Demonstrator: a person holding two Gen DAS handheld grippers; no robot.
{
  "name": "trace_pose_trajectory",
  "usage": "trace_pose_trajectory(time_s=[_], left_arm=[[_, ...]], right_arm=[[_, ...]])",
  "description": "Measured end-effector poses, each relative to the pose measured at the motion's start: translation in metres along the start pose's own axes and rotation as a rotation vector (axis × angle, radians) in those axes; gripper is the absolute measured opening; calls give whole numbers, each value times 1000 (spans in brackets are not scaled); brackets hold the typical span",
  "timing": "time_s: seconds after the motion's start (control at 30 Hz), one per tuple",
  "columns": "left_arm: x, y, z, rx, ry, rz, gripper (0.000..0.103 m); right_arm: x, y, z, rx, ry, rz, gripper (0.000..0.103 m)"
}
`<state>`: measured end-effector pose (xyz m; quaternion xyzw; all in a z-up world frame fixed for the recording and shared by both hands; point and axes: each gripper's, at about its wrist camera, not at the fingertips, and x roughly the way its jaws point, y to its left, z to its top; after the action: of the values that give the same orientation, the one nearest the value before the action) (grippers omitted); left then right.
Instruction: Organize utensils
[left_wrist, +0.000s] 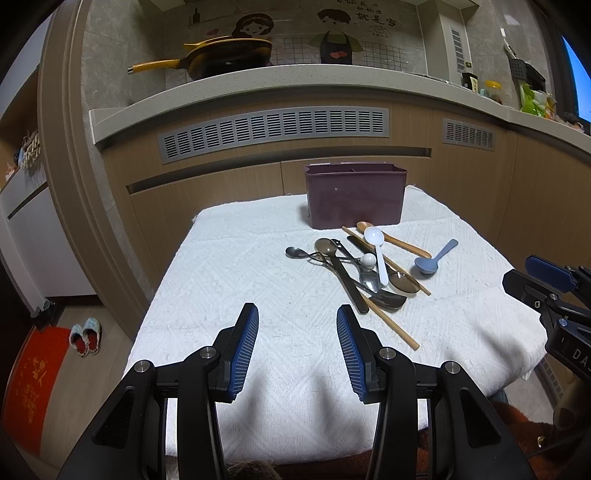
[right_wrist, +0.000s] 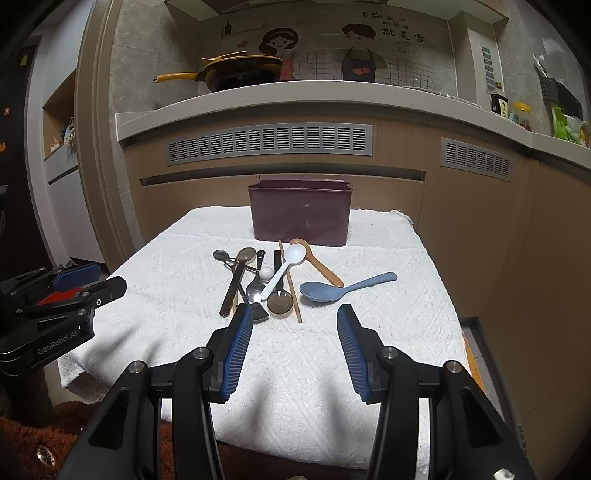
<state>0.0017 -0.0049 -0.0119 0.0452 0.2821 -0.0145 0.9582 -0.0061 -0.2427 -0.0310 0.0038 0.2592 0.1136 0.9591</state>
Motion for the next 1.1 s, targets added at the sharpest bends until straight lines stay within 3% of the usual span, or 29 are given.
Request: trace_pose_trajectory(time_s=[1.1], left_arm=[[5,2,2,-7,25,-7,45]], right_arm=[[5,-4,-1,1,25,12,45]])
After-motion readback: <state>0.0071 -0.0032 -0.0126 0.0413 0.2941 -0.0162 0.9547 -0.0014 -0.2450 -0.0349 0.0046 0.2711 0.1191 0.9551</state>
